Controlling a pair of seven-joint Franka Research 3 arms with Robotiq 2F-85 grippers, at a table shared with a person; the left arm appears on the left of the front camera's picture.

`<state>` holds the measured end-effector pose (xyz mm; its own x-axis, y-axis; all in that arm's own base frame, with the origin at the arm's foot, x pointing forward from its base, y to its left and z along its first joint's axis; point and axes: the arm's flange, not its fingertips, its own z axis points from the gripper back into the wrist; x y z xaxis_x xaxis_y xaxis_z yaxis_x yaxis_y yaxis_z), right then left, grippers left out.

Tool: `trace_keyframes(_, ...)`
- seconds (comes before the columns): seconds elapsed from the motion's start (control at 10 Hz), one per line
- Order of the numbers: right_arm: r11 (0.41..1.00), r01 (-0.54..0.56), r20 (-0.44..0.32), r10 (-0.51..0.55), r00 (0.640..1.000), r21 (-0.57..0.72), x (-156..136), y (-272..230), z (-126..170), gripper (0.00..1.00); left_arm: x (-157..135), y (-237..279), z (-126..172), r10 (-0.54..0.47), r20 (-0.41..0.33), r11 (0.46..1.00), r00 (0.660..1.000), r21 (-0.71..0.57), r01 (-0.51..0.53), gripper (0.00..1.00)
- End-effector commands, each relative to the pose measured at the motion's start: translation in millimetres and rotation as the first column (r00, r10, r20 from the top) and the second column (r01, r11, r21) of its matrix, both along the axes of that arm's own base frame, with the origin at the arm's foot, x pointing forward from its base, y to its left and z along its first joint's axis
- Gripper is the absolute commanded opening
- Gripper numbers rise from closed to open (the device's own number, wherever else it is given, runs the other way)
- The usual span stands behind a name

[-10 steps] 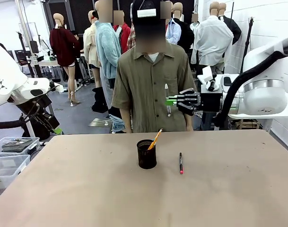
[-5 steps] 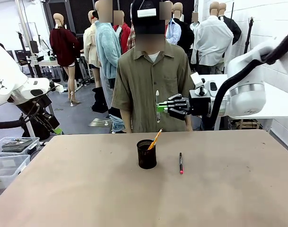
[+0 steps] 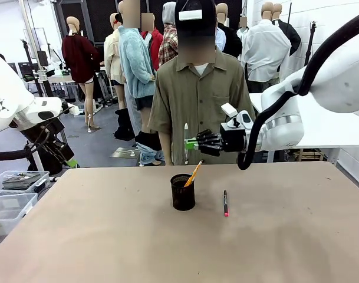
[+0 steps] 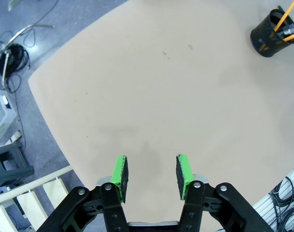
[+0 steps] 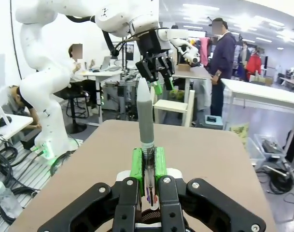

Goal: Place the pens into the pen holder.
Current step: Pick up a writing instrument from the table and place it into the Pen holder.

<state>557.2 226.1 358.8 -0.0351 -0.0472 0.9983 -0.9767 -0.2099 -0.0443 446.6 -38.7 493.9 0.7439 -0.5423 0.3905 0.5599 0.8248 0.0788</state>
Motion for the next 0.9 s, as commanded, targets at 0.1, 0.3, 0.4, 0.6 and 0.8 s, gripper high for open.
trace_keyframes(0.1,0.995,-0.098,-0.09,0.096,0.991,-0.008,15.5,6.3,-14.4,0.0,1.6,0.3,1.2,0.01,0.009,1.0,1.0,0.011,-0.01,0.54)
trace_keyframes(0.3,0.993,-0.112,-0.121,0.107,0.987,-0.038,20.1,13.6,-23.8,0.0,1.6,0.3,1.2,0.01,0.009,1.0,1.0,0.011,-0.01,0.54)
trace_keyframes(0.4,0.991,-0.126,-0.132,0.118,0.984,-0.05,23.2,16.4,-28.6,0.0,1.6,0.3,1.2,0.01,0.009,1.0,1.0,0.011,-0.01,0.54)
trace_keyframes(0.6,0.985,-0.156,-0.162,0.143,0.976,-0.071,25.3,20.8,-36.6,0.0,1.6,0.3,1.2,0.01,0.009,1.0,1.0,0.011,-0.01,0.54)
trace_keyframes(0.8,0.98,-0.17,-0.183,0.148,0.972,-0.108,26.2,25.0,-42.7,0.0,1.6,0.3,1.2,0.01,0.009,1.0,1.0,0.011,-0.01,0.54)
